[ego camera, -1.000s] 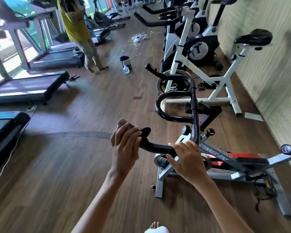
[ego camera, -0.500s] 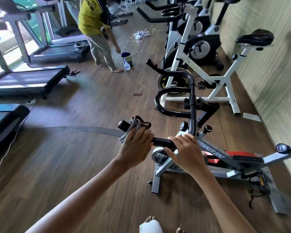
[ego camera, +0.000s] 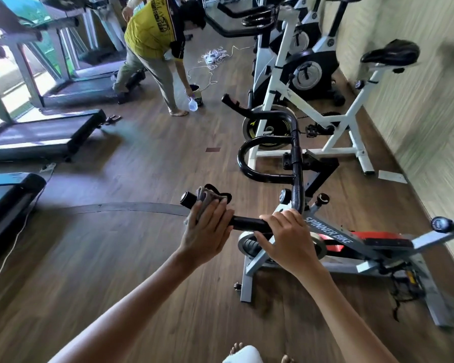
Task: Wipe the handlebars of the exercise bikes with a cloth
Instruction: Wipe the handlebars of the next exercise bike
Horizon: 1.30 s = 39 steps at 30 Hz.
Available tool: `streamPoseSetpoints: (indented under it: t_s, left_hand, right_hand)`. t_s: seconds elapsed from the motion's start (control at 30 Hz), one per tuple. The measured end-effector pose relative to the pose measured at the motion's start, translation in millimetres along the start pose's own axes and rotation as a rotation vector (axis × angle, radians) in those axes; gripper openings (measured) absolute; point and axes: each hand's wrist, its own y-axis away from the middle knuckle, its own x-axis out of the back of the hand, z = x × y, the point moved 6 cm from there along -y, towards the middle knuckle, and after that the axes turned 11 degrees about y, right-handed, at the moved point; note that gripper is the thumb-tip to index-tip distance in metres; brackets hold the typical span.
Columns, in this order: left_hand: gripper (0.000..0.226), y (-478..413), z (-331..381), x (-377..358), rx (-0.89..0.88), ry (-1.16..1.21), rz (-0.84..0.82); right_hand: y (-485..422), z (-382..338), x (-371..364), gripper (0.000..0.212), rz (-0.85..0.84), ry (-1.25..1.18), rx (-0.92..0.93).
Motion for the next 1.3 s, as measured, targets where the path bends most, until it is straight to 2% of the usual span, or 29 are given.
streamPoseSetpoints:
  t_s: [0.13, 0.33, 0.47, 0.57, 0.67, 0.83, 0.97, 1.13, 1.2, 1.3]
  left_hand:
    - [0.036, -0.2, -5.8, 3.5, -0.102, -0.016, 0.029]
    - [0.036, -1.2, -13.8, 12.3, 0.061, 0.036, 0.162]
    - [0.032, 1.1, 0.6, -0.8, 0.062, 0.046, 0.153]
    - [0.036, 2.6, -0.7, 3.2, 0.037, 0.043, 0.155]
    - [0.04, 1.0, -4.0, 5.7, 0.086, 0.071, 0.223]
    - [0.037, 5.3, -6.6, -6.2, 0.145, 0.172, 0.481]
    - [0.035, 3.4, -3.8, -24.7, 0.239, 0.305, 0.838]
    - [0.043, 4.2, 18.2, -54.9, 0.436, 0.741, 1.269]
    - [0.049, 2.8, 30.2, -63.3, 0.44, 0.865, 1.366]
    - [0.053, 0.6, 37.3, -69.9, 0.421, 0.918, 1.452]
  right_hand:
    - [0.2, 1.5, -0.8, 0.047, 0.002, 0.016, 0.005]
    - [-7.7, -1.0, 0.3, 0.05, -0.073, -0.013, -0.054]
    - [-9.5, -8.0, 2.7, 0.053, -0.116, 0.039, -0.099]
    - [-1.6, -7.3, -0.4, 0.052, -0.083, 0.048, -0.107]
    - [1.7, -7.1, -1.3, 0.054, -0.02, 0.059, -0.113]
    - [11.8, -9.5, -5.7, 0.05, 0.22, 0.003, -0.095]
    - [8.8, -6.4, -15.1, 0.041, 0.491, -0.051, -0.086]
    - [13.6, -5.7, -25.9, 0.045, 0.703, -0.102, 0.022]
    - [15.8, -5.0, -30.8, 0.046, 0.775, -0.128, 0.045]
    - [16.4, -5.3, -37.3, 0.043, 0.903, -0.151, 0.013]
